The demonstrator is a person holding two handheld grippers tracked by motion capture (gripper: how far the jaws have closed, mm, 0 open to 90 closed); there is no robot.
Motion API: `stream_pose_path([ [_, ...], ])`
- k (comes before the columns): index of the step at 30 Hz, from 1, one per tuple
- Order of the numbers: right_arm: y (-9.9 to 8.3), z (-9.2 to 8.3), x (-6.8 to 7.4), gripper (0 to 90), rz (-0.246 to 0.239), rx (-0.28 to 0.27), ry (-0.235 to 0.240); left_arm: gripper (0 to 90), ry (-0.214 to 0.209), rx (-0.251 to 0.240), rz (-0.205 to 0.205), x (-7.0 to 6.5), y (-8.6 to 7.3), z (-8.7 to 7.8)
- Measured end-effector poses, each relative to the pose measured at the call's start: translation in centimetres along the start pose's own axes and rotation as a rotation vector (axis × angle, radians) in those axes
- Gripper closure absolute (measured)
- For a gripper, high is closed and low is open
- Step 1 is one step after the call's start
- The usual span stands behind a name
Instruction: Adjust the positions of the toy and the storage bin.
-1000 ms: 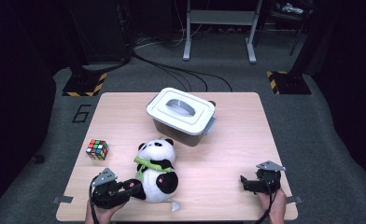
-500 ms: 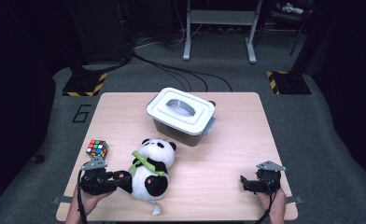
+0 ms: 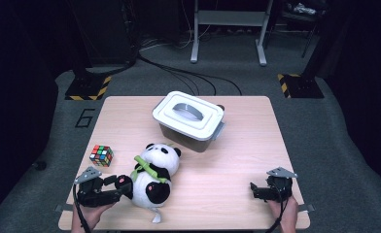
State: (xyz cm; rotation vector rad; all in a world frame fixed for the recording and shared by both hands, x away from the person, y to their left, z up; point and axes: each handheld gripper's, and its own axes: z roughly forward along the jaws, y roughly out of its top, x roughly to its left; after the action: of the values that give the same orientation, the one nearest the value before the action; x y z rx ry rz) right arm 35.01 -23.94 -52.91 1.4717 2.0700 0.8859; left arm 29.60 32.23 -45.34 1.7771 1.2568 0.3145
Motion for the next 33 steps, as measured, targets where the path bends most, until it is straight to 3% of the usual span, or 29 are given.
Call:
stream_pose_path([
  [2,0.0,0.0,0.0,1.0,0.0,0.0,0.0,25.6,0.041,-0.013,-0.018,-0.4,-0.5,0.1],
  [4,0.0,0.0,0.0,1.0,0.0,0.0,0.001,39.6,0.058,-0.03,-0.042,-0.3,-1.1,0.3],
  [10,0.0,0.0,0.0,1.0,0.0,0.0,0.0,62.1,0.015,-0.035,-0.038,0.1,-1.6,0.6],
  [15,0.0,0.0,0.0,1.0,0.0,0.0,0.0,65.7,-0.008,-0.016,0.005,1.3,-0.6,0.6],
  [21,0.0,0.0,0.0,1.0,0.0,0.0,0.0,63.6,-0.025,0.033,0.056,3.3,1.1,0.9],
  [25,0.0,0.0,0.0,1.1,0.0,0.0,-0.001,57.0,-0.018,0.032,0.032,3.8,1.3,0.8],
  [27,0.0,0.0,0.0,1.1,0.0,0.0,0.0,47.2,0.003,0.019,0.012,3.5,1.0,0.7],
  [28,0.0,0.0,0.0,1.1,0.0,0.0,-0.001,36.0,0.018,0.002,-0.01,3.3,0.8,0.7],
  [33,0.0,0.0,0.1,1.6,0.003,0.002,-0.004,23.1,0.033,-0.007,-0.046,2.8,0.0,0.4],
])
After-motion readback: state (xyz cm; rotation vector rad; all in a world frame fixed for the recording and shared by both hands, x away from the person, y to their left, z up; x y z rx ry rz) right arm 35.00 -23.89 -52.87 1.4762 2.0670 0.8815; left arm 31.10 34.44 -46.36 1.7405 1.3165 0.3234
